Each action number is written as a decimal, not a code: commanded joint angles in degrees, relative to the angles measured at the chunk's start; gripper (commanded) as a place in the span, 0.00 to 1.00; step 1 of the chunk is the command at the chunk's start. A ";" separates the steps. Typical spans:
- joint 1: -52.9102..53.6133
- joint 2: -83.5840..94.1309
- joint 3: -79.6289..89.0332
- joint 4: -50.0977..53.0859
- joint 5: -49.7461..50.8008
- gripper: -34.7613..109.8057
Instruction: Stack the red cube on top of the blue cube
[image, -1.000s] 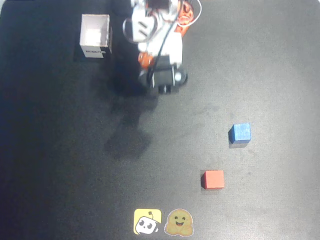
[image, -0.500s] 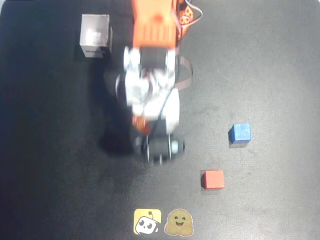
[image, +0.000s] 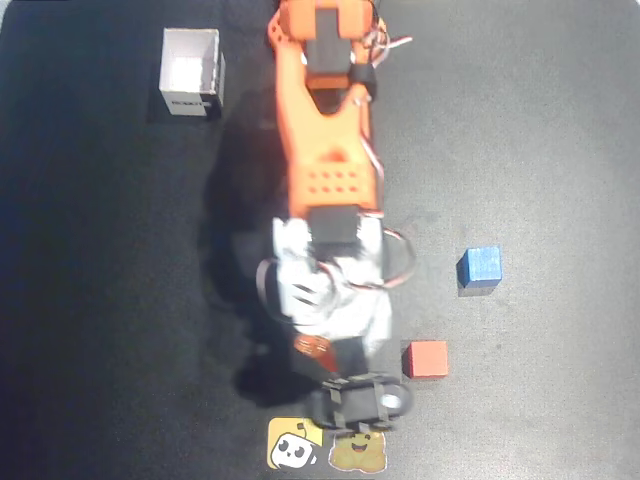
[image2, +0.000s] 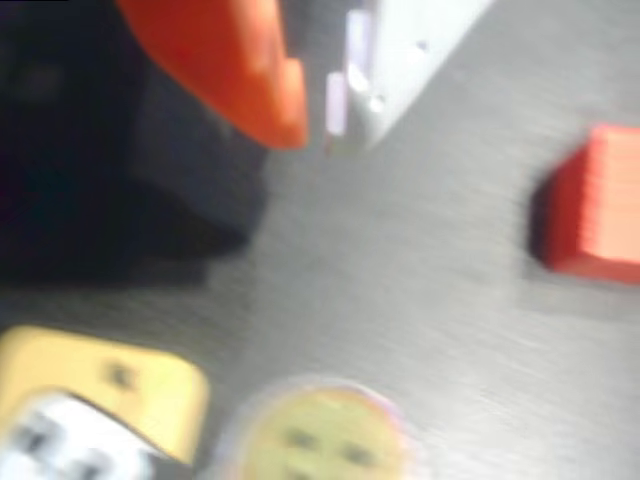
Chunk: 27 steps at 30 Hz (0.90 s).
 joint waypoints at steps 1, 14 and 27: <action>-3.43 -0.44 -4.39 0.26 1.76 0.24; -14.68 -7.47 -12.30 -0.35 9.23 0.24; -14.24 -9.23 -12.30 -7.65 3.78 0.24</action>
